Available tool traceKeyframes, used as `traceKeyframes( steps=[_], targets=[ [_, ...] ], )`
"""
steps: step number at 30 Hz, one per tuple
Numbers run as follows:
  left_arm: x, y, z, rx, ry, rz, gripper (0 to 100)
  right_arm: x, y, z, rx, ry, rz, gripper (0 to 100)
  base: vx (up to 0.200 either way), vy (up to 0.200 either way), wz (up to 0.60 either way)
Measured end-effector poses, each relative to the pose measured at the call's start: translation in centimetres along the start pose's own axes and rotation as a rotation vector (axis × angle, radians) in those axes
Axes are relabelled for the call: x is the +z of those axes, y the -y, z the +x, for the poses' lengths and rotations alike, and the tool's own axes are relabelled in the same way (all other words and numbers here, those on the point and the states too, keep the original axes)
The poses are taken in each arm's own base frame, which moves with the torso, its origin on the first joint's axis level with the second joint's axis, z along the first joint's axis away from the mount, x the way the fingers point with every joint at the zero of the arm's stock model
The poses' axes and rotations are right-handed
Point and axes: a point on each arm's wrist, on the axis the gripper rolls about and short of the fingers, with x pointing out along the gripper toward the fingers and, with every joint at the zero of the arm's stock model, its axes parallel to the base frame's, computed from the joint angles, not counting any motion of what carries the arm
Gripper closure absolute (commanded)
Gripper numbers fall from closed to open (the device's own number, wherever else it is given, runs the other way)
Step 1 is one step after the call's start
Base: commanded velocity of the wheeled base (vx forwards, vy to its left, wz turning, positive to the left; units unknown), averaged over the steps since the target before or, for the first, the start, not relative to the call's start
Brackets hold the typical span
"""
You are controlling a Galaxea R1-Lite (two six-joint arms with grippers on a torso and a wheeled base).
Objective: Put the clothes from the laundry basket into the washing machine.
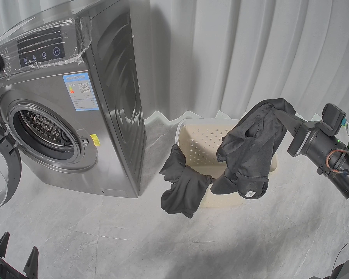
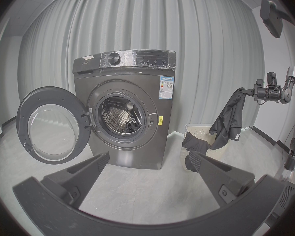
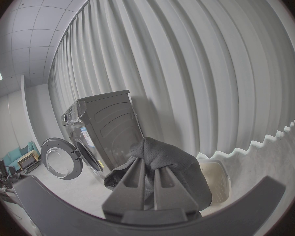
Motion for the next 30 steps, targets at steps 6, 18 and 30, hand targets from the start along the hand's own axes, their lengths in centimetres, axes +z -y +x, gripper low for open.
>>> traceKeyframes(
  steps=[6,18,30],
  targets=[
    [0.00,0.00,0.00,0.000,0.000,-0.001,0,-0.45,0.00,-0.01,0.002,-0.012,0.004,100,0.000,0.100,0.00],
    [-0.02,0.00,0.00,0.001,-0.002,-0.005,0,-0.57,0.06,-0.18,0.001,-0.014,0.004,100,0.000,0.200,0.00],
    [-0.02,0.00,0.00,0.002,-0.002,-0.006,0,-0.73,-0.11,-0.14,0.009,-0.021,0.009,100,0.000,0.200,0.00]
  ],
)
